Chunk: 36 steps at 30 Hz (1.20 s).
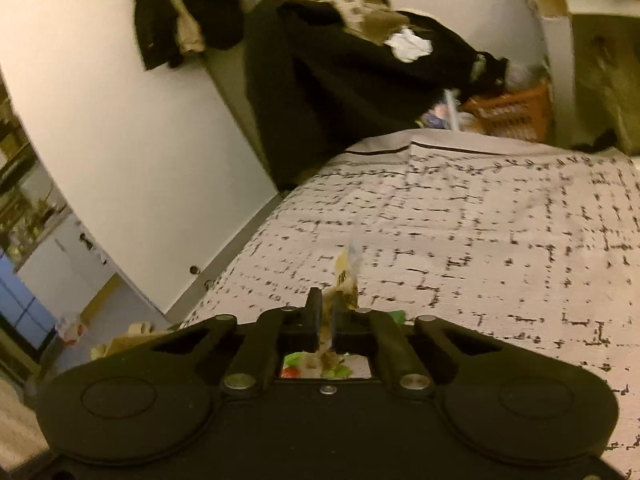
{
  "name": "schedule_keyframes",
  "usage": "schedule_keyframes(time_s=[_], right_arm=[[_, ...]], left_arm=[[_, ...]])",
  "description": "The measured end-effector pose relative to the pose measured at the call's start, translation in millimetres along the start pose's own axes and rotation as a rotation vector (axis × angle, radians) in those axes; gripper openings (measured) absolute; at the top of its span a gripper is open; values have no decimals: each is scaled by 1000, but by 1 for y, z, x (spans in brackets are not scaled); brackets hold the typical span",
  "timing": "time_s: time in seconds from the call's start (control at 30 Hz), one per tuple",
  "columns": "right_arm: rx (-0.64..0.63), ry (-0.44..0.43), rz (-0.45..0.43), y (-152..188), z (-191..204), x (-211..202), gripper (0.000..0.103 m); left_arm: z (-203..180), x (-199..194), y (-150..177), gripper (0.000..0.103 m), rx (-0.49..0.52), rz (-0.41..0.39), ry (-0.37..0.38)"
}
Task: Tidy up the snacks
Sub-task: 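Carry the orange packet and peanut bag over the box and release both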
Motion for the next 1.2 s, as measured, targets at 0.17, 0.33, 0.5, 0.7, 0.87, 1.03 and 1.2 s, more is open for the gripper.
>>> schedule_keyframes(time_s=[0.17, 0.33, 0.5, 0.7, 0.87, 1.03, 1.2], right_arm=[[-1, -50, -6, 0, 14, -5, 1], [-13, -110, -14, 0, 38, -7, 1], [-45, -163, -30, -1, 63, -14, 1], [-92, -205, -56, 1, 91, -24, 0], [-113, -231, -69, 4, 111, -27, 0], [-124, -258, -67, 10, 124, -23, 0], [-118, -307, -67, 18, 141, -16, 0]], left_arm=[[15, -13, -18, 47, -1, -34, -4], [35, -20, -28, 47, -9, -47, -34], [56, -22, -32, 47, -11, -41, -73], [76, -19, -23, 47, -22, -14, -102], [90, -16, -12, 47, -48, 7, -127], [99, -9, -3, 49, -57, 27, -145], [108, -1, 8, 55, -52, 70, -164]])
Point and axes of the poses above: each gripper's, at about its wrist camera, not at the fingertips, and x roughly the way its jaws point, z to its left, y to its underside, the point moved 5 cm from there along x, roughly the way its jaws point, and after that the axes turned 15 degrees about -z, right-handed, at the moved point
